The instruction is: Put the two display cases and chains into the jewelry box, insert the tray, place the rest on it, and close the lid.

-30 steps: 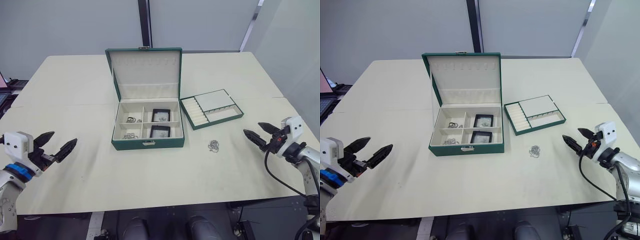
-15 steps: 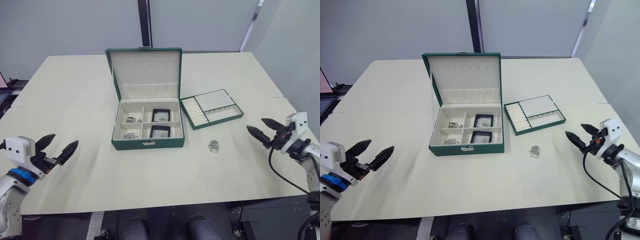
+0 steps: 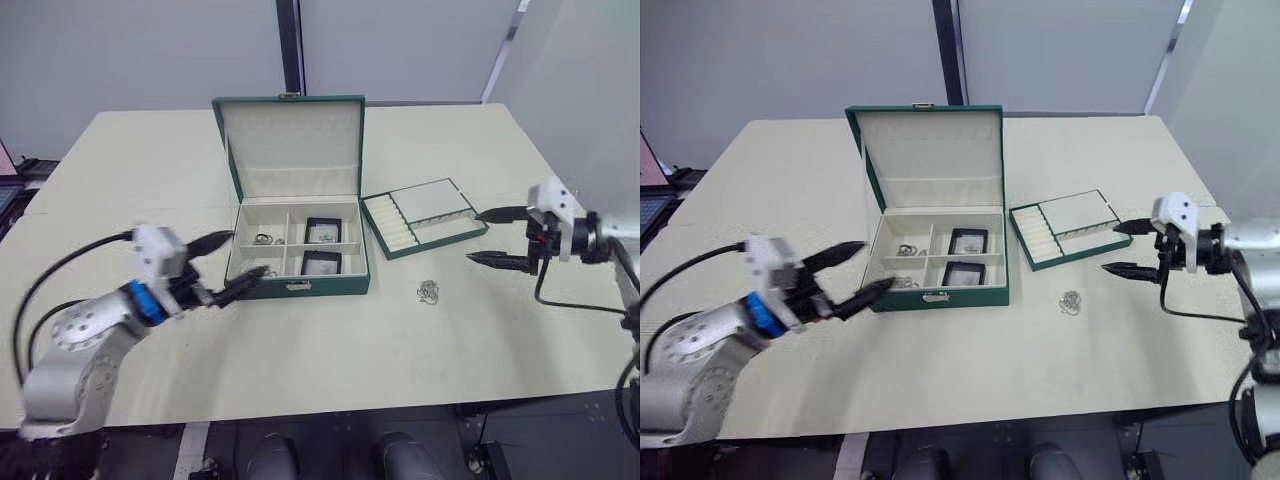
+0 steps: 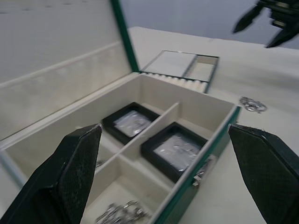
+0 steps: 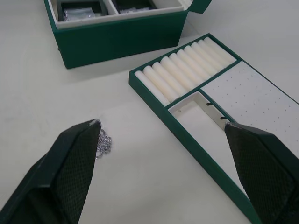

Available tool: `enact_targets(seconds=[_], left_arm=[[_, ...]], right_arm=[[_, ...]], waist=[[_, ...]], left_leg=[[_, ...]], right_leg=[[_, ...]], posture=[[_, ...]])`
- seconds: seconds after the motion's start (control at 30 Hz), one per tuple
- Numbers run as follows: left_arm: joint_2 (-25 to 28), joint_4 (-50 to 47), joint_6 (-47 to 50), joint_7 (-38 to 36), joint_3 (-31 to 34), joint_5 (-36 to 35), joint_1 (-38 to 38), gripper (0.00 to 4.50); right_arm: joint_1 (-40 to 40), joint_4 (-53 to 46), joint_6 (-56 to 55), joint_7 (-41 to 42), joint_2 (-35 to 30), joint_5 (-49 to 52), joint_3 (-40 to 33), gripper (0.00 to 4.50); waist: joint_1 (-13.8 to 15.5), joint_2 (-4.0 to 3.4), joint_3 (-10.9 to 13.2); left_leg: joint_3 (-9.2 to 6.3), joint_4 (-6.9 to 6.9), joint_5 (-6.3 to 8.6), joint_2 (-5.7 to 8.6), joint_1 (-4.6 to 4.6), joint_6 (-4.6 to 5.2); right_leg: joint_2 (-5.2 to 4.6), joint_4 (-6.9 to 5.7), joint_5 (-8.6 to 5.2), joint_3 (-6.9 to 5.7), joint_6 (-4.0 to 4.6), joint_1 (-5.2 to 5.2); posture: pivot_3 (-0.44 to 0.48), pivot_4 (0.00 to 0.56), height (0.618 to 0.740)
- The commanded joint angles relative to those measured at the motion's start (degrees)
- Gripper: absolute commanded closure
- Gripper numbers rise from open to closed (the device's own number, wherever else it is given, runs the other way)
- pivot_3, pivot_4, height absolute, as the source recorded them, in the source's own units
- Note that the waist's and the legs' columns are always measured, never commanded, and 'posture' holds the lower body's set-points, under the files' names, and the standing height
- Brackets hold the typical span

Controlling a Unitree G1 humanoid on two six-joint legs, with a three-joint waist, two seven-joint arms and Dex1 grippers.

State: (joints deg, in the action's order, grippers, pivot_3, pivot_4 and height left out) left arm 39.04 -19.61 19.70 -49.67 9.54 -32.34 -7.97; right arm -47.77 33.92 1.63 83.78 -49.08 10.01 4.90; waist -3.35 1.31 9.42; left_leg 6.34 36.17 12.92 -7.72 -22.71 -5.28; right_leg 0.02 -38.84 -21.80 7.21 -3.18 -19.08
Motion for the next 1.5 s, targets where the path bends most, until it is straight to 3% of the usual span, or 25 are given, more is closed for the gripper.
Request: enact_targets(seconds=[0.03,0.2,0.4,0.83,1.17,1.27,1.5], left_arm=[[-2.4,-2.4,-1.2,-1.8,-6.7,1.5,-4.4,0.0],[-7.7,-0.1,-3.4,-2.5,-13.7,4.6,-9.2,0.0],[-11.1,0.6,-5.1,-1.7,-15.9,6.3,-10.3,0.0],[-15.9,-0.1,-6.3,5.1,-13.6,7.1,-7.9,0.0],[-15.9,0.1,-5.2,5.8,-12.7,6.9,-8.7,0.0],[-15.8,0.4,-5.1,5.9,-12.3,7.0,-9.4,0.0],[-15.5,0.1,-5.1,5.9,-13.1,7.4,-8.9,0.0]], right_arm=[[-7.8,11.6,-10.7,3.8,1.5,-7.5,5.5,0.04],[-16.6,27.9,-23.2,1.1,6.3,-17.1,11.8,0.04],[-21.6,37.2,-27.0,-4.7,11.0,-22.7,13.5,0.04],[-23.1,42.0,-25.1,-14.6,13.7,-27.5,13.0,0.04],[-22.2,43.2,-21.5,-20.8,15.7,-29.9,13.3,0.04],[-21.9,43.3,-21.2,-21.2,15.7,-30.3,13.2,0.67],[-21.8,43.3,-20.9,-20.7,15.8,-30.1,12.7,2.74]], waist=[[0.0,0.0,0.0],[-0.3,0.0,0.0],[-1.0,-0.03,0.0],[-1.4,-0.04,0.0],[-1.5,-0.05,0.0],[-1.5,-0.05,0.0],[-1.5,-0.05,0.0]], left_leg=[[0.01,0.08,0.0,0.0,0.0,0.0],[0.06,0.13,0.0,-0.01,0.02,0.01],[0.05,0.14,-0.01,-0.01,0.03,0.01],[-0.01,0.17,-0.01,-0.01,0.04,0.01],[-0.03,0.2,-0.01,-0.02,0.05,0.01],[-0.03,0.22,-0.01,-0.01,0.07,0.01],[-0.03,0.24,-0.01,-0.01,0.07,0.01]], right_leg=[[0.0,0.03,0.0,-0.01,0.0,-0.01],[0.0,0.07,0.0,0.04,0.0,0.01],[0.0,-0.01,0.0,0.03,0.0,0.0],[0.0,-0.1,0.0,-0.01,0.0,0.04],[0.0,-0.11,0.0,-0.02,0.0,0.06],[0.0,-0.12,0.0,-0.03,0.0,0.1],[0.0,-0.11,0.0,-0.03,0.0,0.12]], posture=[[0.0,0.15,0.74],[0.0,0.15,0.74],[0.0,0.15,0.74],[0.0,0.15,0.74],[0.0,0.15,0.74],[0.0,0.15,0.74],[0.0,0.15,0.74]])
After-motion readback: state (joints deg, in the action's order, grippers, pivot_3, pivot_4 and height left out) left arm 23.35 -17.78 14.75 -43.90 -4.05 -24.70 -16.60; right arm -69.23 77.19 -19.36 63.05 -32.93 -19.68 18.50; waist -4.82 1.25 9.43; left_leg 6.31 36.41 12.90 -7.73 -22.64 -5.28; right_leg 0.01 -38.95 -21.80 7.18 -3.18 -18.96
